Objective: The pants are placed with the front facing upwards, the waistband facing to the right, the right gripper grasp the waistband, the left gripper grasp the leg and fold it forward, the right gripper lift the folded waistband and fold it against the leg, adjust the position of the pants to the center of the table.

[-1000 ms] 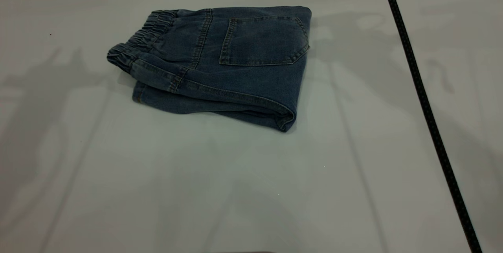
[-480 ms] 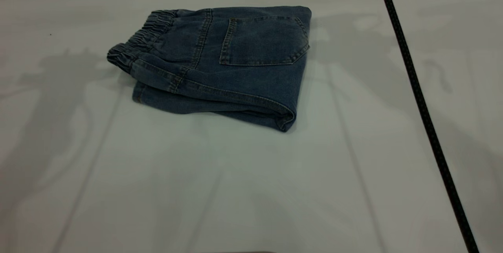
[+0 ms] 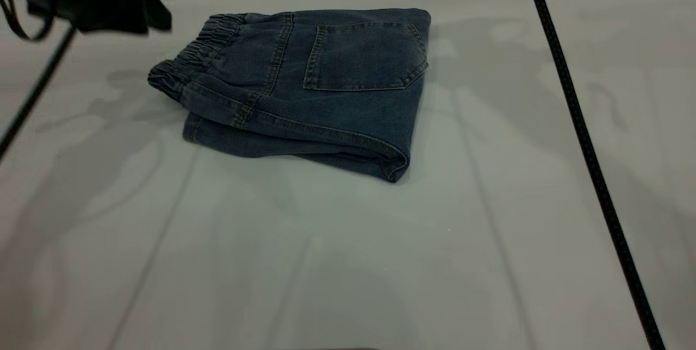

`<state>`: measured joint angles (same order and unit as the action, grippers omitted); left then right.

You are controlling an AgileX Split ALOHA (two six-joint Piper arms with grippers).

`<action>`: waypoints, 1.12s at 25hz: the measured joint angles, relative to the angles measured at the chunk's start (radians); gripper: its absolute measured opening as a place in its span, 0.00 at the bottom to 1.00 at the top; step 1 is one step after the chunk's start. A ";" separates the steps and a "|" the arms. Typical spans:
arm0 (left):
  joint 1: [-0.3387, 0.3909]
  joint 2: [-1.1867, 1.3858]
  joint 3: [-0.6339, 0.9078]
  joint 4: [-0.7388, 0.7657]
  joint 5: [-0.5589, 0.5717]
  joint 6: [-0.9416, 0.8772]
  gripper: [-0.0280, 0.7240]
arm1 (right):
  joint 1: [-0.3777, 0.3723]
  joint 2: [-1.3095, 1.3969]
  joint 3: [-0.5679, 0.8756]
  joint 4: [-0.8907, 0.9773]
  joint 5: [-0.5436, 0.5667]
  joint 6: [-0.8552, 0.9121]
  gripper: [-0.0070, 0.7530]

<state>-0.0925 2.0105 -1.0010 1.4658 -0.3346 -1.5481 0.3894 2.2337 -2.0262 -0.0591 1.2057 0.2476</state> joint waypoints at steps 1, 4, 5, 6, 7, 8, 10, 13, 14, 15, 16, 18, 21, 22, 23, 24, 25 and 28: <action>0.000 0.019 -0.001 0.000 -0.001 0.004 0.36 | 0.000 0.000 0.000 0.000 0.000 0.000 0.67; -0.007 0.065 -0.005 0.005 0.000 0.011 0.36 | 0.000 0.000 0.000 0.008 0.000 0.000 0.67; -0.011 0.079 -0.006 0.011 -0.005 0.012 0.36 | 0.000 0.000 0.000 0.011 0.000 0.000 0.67; -0.015 0.092 -0.006 0.022 -0.005 0.013 0.36 | 0.000 0.000 0.000 0.015 0.000 0.000 0.67; -0.020 0.102 -0.006 0.037 -0.004 0.013 0.36 | 0.000 0.000 0.000 0.017 0.000 -0.002 0.67; -0.026 0.111 -0.006 0.050 -0.004 0.012 0.36 | 0.000 0.000 0.000 0.017 0.000 -0.002 0.67; -0.040 0.120 -0.006 0.100 -0.003 -0.009 0.36 | 0.000 0.000 0.000 0.018 0.000 -0.004 0.67; -0.059 0.122 -0.007 0.220 -0.006 -0.115 0.36 | 0.000 0.000 0.000 0.019 0.000 -0.007 0.67; -0.063 0.122 -0.007 0.260 -0.014 -0.158 0.36 | 0.000 0.000 0.000 0.019 0.000 -0.008 0.67; -0.063 0.122 -0.007 0.279 -0.028 -0.203 0.36 | 0.000 0.000 0.000 0.019 0.000 -0.012 0.67; -0.064 0.122 -0.006 0.293 -0.048 -0.232 0.36 | 0.000 0.000 0.000 0.019 0.000 -0.016 0.67; -0.064 0.122 0.004 0.303 -0.097 -0.242 0.36 | 0.000 0.000 0.000 0.019 0.000 -0.023 0.67; -0.066 0.122 0.018 0.310 -0.139 -0.240 0.36 | 0.000 0.000 0.000 0.019 0.000 -0.027 0.67; -0.066 0.122 0.019 0.310 -0.140 -0.240 0.36 | 0.000 0.000 0.000 0.019 0.000 -0.027 0.67; -0.066 0.116 0.020 0.311 -0.140 -0.240 0.36 | 0.000 0.000 0.000 0.019 0.000 -0.027 0.67; -0.066 0.108 0.022 0.314 -0.140 -0.240 0.36 | 0.000 0.000 0.000 0.019 0.000 -0.028 0.67; -0.066 0.096 0.024 0.318 -0.140 -0.240 0.36 | 0.000 0.000 0.000 0.019 0.000 -0.029 0.67; -0.066 0.019 0.029 0.325 -0.136 -0.239 0.36 | 0.000 0.000 0.000 0.019 0.007 -0.032 0.67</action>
<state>-0.1586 2.0297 -0.9721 1.7907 -0.4709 -1.7875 0.3894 2.2337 -2.0262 -0.0404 1.2125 0.2152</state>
